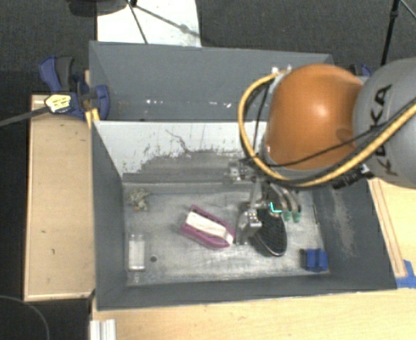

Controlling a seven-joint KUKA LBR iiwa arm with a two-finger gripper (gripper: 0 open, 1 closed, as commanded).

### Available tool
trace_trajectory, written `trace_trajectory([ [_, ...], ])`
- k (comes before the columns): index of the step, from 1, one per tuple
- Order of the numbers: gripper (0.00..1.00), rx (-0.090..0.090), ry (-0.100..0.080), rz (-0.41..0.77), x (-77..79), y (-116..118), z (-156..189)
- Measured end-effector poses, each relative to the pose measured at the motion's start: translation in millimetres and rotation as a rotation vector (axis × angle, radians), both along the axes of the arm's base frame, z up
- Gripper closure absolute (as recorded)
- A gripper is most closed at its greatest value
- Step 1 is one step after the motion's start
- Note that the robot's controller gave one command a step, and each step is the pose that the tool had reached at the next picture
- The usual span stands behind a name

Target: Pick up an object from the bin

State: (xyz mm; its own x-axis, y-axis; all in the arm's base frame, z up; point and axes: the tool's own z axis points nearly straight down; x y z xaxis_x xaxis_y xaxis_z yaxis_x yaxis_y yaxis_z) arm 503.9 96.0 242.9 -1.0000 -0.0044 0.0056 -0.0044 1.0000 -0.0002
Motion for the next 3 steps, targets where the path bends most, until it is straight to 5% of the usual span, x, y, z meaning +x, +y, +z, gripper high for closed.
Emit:
trace_trajectory([
  [1, 0.0, -0.001, -0.001, -0.185, 22.7, -29.7, -114.8],
  [2, 0.0, 0.002, -0.005, -0.136, 15.3, 22.2, -174.5],
  [3, 1.0, 0.002, -0.004, -0.143, 15.9, 20.3, -171.4],
])
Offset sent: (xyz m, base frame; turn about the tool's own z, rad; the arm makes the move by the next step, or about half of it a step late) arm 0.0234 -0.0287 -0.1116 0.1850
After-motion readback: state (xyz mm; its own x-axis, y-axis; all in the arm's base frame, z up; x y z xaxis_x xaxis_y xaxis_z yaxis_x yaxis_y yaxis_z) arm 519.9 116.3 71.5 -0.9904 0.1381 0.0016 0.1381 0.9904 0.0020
